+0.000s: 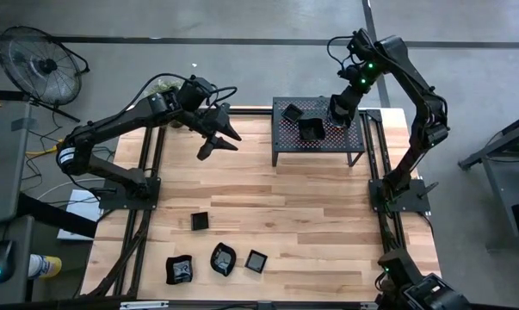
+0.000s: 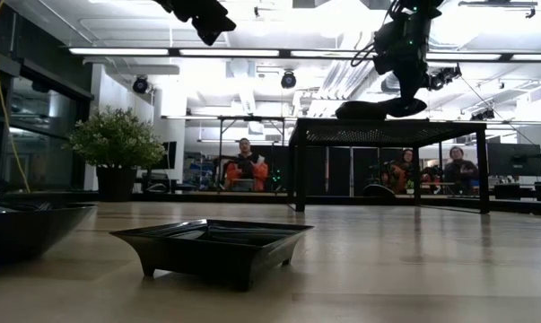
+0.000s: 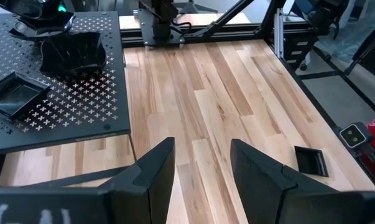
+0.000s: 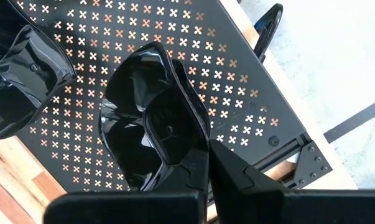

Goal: Pick & Place Mini shaped plates
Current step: Stack the black leaf-shaped plate on top of the black leaf-shaped plates on the shelf

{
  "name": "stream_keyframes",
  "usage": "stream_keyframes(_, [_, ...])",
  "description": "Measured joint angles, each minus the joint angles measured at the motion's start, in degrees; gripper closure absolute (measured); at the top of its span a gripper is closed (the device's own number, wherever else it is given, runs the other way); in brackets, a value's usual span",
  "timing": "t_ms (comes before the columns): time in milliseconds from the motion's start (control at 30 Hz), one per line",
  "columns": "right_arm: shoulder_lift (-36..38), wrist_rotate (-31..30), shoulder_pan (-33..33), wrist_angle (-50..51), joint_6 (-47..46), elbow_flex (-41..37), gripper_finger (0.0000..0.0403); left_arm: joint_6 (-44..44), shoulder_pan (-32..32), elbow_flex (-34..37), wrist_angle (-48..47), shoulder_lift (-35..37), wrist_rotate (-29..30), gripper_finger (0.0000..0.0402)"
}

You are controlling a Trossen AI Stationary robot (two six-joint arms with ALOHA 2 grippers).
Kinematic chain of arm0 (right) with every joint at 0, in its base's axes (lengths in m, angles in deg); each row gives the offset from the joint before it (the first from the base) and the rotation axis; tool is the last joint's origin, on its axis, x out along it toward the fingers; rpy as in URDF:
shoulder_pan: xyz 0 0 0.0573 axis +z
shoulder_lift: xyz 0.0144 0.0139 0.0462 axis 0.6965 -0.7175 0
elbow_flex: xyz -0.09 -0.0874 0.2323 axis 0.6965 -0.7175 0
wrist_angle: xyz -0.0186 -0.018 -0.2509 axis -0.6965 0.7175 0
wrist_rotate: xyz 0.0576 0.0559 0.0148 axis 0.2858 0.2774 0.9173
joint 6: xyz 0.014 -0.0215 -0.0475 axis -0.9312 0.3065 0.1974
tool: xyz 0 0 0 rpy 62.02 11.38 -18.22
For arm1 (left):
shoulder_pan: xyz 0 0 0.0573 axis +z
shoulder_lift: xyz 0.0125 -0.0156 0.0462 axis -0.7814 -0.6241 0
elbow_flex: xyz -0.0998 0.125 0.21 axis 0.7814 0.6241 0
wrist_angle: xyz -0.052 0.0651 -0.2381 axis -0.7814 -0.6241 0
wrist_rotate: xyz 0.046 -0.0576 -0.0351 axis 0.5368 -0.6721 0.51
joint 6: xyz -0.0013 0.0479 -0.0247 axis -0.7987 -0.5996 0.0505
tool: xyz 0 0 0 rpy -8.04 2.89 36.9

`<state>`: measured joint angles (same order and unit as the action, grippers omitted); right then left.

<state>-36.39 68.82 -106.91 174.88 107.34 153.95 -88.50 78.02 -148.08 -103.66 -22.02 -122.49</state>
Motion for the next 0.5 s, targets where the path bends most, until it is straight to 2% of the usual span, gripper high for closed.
stream_keyframes(500, [-0.07,-0.44,0.61,-0.71,-6.20,0.02,0.0403,0.42,0.00,0.00,0.42,0.00,0.44,0.0247])
